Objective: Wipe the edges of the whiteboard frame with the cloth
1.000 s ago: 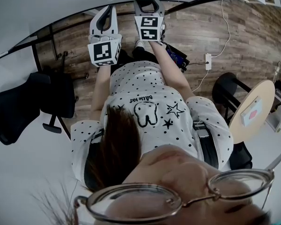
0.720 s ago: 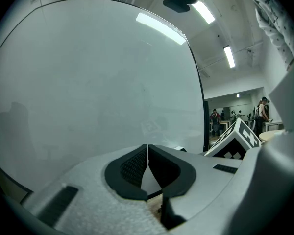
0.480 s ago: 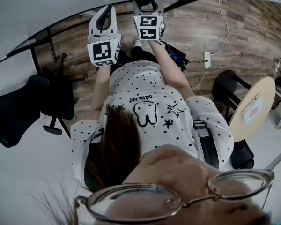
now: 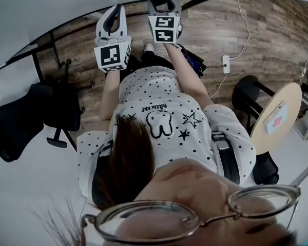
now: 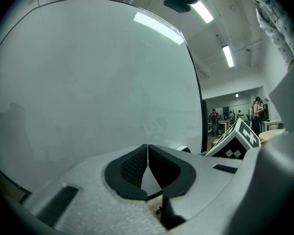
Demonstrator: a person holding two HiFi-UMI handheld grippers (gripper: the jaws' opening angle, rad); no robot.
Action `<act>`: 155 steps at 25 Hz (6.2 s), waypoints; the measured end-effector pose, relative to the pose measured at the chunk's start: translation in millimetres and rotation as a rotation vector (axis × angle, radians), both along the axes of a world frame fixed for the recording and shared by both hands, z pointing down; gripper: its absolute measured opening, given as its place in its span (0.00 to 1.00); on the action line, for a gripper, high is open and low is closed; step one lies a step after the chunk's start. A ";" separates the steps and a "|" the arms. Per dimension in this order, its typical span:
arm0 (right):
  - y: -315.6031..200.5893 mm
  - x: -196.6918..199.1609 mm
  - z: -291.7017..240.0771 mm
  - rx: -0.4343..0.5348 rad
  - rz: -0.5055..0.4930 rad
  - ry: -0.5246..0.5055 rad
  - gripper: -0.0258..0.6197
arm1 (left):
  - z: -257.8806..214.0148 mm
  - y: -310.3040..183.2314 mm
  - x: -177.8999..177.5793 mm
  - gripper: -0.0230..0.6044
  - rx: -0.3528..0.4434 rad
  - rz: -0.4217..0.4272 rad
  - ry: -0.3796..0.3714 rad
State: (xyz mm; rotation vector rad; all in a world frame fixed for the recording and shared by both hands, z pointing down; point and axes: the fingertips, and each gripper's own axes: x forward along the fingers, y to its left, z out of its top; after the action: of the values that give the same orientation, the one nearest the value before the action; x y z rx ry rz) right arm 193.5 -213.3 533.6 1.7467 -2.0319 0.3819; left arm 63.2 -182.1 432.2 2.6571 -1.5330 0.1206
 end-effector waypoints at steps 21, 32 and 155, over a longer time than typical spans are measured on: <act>10.5 105.5 6.0 0.008 0.052 0.010 0.41 | -1.3 7.9 45.8 0.07 0.001 0.022 -0.008; 10.3 111.5 6.0 0.017 0.006 -0.001 0.41 | -1.4 3.0 57.3 0.07 0.001 0.037 -0.008; 19.8 125.3 -464.1 0.529 -0.269 0.929 0.41 | -162.2 114.6 134.3 0.07 0.332 0.103 0.094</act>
State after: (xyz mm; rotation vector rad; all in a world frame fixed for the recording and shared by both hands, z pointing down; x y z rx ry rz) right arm 318.7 -193.4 69.5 1.4342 -1.6561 -0.9571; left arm 197.6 -67.5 270.0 2.9414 -1.5022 -0.2734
